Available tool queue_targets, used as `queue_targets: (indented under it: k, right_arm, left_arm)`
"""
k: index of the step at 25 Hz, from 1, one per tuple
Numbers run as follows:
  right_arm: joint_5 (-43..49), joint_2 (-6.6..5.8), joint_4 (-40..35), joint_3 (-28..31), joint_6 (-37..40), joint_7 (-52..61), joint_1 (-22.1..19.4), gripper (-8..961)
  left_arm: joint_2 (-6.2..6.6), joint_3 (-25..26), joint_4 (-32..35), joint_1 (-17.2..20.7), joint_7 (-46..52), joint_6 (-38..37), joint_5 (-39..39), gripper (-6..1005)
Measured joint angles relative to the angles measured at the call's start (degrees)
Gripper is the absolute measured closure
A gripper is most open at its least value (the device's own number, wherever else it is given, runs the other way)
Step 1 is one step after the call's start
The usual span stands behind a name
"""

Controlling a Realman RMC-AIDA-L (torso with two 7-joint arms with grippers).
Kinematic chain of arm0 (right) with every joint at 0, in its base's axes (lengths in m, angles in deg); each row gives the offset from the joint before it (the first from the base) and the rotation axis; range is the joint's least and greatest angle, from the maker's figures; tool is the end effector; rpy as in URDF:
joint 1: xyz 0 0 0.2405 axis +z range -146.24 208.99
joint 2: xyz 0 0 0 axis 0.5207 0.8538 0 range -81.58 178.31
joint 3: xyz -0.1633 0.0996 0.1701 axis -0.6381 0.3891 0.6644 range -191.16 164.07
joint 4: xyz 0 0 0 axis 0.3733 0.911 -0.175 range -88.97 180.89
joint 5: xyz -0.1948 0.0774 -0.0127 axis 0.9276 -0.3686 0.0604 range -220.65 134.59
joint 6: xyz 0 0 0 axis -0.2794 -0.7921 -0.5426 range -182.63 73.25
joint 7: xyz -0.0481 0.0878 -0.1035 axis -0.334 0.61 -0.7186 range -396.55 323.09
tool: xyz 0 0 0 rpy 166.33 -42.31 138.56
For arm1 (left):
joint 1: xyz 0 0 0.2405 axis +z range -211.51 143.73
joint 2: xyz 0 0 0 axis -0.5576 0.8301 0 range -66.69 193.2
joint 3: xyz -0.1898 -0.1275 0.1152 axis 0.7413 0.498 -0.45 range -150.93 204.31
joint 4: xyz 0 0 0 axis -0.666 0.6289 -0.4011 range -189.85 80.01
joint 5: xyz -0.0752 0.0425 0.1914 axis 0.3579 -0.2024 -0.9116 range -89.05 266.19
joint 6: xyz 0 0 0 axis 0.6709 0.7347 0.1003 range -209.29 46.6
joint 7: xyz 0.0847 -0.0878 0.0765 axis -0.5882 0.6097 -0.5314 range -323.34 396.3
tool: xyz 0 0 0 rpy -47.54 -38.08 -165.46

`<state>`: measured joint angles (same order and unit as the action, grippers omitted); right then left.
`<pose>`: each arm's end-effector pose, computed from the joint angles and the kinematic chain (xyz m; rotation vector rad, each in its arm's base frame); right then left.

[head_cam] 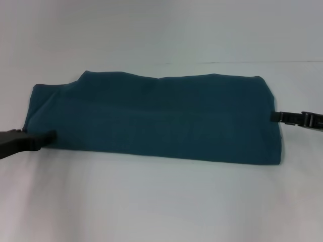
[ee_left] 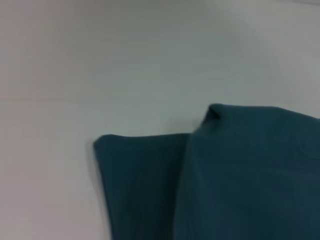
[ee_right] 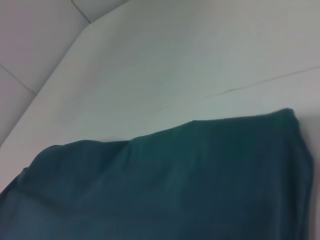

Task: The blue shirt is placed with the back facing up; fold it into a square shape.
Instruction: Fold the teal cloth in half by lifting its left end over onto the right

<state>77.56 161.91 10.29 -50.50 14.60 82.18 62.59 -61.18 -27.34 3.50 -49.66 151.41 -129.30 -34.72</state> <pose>0.3226 0.3717 0.0443 -2.1194 1.4988 0.5535 -0.3396 0.3441 0.0285 -1.9678 -1.1373 -0.2534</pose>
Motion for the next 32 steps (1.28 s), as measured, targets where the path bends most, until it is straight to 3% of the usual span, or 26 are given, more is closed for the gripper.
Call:
queue_targets:
  k: [11, 22, 25, 32]
  right_arm:
    - [0.5, -0.23, -0.1, 0.2, 1.0, -0.2, -1.3, 271]
    - [1.2, -0.49, 0.6, -0.1, 2.8, -0.2, -2.2, 272]
    - [2.0, -0.21, 0.6, -0.1, 2.8, -0.2, -2.3, 271]
    - [2.2, -0.01, 0.7, -0.1, 2.7, -0.5, -2.5, 270]
  left_arm:
    - [0.19, 2.9, 0.0, 0.3, -2.5, -2.3, -0.2, 273]
    - [0.25, 4.5, 0.0, 0.4, -2.7, -2.0, -1.4, 361]
    - [0.25, 4.5, -0.1, 0.3, -2.8, -2.0, -1.4, 615]
    - [0.25, 4.5, -0.1, 0.0, -3.1, -2.1, -1.4, 765]
